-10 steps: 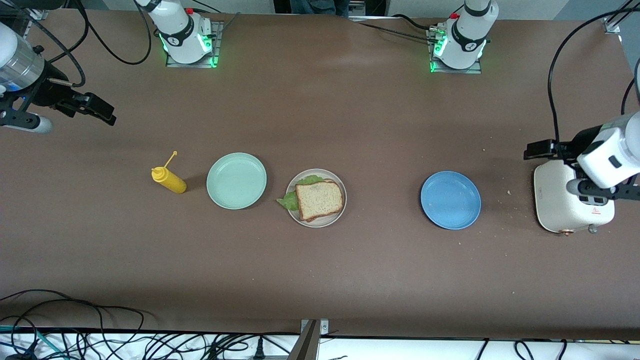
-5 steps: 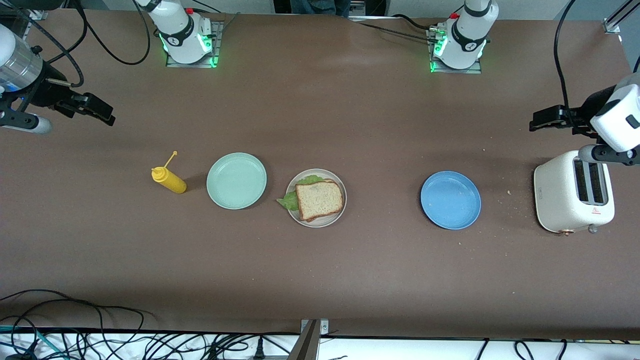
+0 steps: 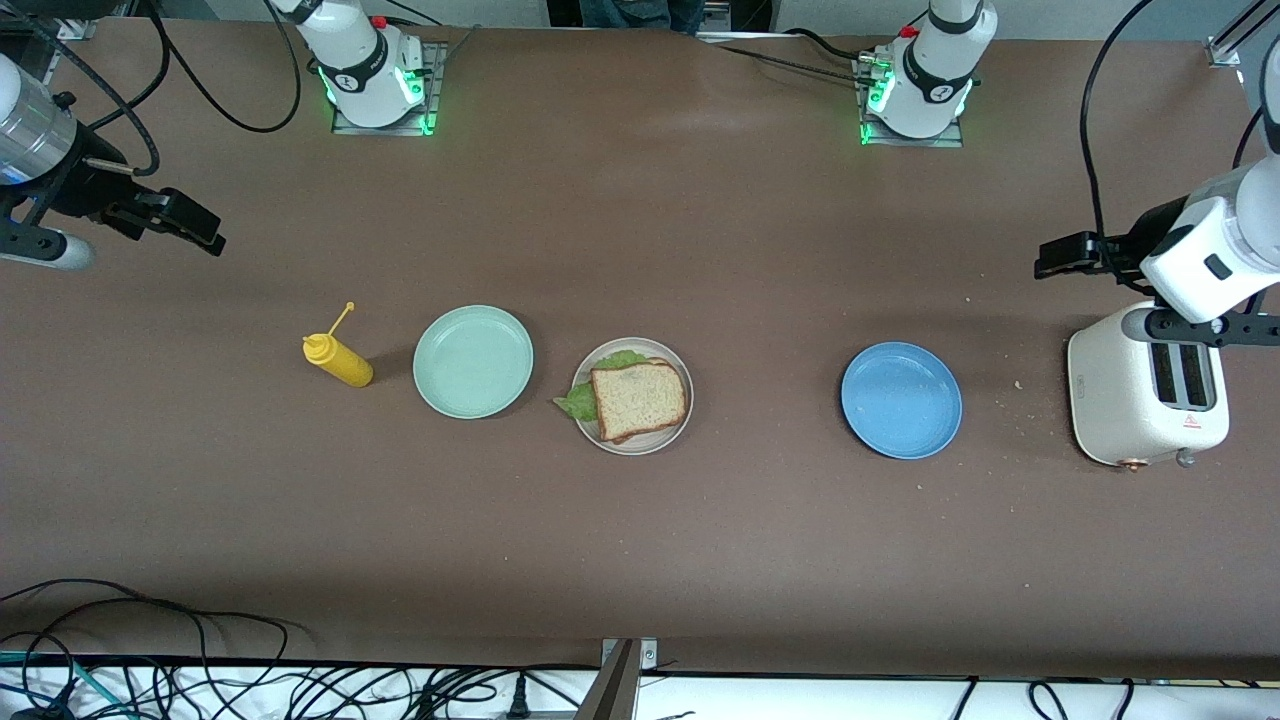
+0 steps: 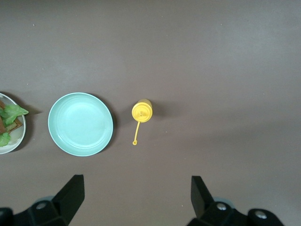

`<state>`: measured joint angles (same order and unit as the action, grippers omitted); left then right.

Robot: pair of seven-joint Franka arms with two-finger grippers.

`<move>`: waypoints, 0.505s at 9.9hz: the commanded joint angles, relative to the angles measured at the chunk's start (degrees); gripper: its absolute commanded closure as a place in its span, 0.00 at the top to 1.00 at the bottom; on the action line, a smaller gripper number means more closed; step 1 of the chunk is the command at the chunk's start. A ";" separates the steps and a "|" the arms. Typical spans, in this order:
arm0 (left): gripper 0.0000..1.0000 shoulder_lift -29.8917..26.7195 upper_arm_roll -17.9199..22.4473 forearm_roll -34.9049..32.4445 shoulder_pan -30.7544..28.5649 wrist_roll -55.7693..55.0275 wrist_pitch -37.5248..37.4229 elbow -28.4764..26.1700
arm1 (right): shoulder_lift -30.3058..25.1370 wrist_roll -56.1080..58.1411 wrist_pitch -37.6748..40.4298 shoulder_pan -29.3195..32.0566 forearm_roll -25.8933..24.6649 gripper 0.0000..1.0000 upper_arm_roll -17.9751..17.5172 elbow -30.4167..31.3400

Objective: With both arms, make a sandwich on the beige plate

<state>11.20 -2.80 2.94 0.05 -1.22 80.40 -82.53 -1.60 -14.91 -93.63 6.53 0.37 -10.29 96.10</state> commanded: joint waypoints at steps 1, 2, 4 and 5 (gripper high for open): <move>1.00 -4.96 -0.62 -1.89 0.13 -0.02 2.83 -6.15 | 0.90 0.49 0.91 0.41 0.51 1.00 -0.26 -1.79; 1.00 -4.96 -0.54 -1.89 -0.31 1.64 2.74 -5.89 | 0.90 0.41 1.00 0.41 0.51 1.00 -0.26 -1.79; 1.00 -4.87 -0.36 -3.46 -0.66 7.97 2.39 -5.71 | 0.90 0.58 1.00 0.41 0.51 1.00 -0.26 -1.79; 1.00 -4.79 -0.36 -4.78 -0.58 7.64 2.56 -5.28 | 0.90 0.58 1.08 0.41 0.51 1.00 -0.26 -1.79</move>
<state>8.08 -2.90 0.99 -0.26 4.29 81.95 -86.16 -1.25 -14.91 -93.61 6.53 0.36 -10.29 95.84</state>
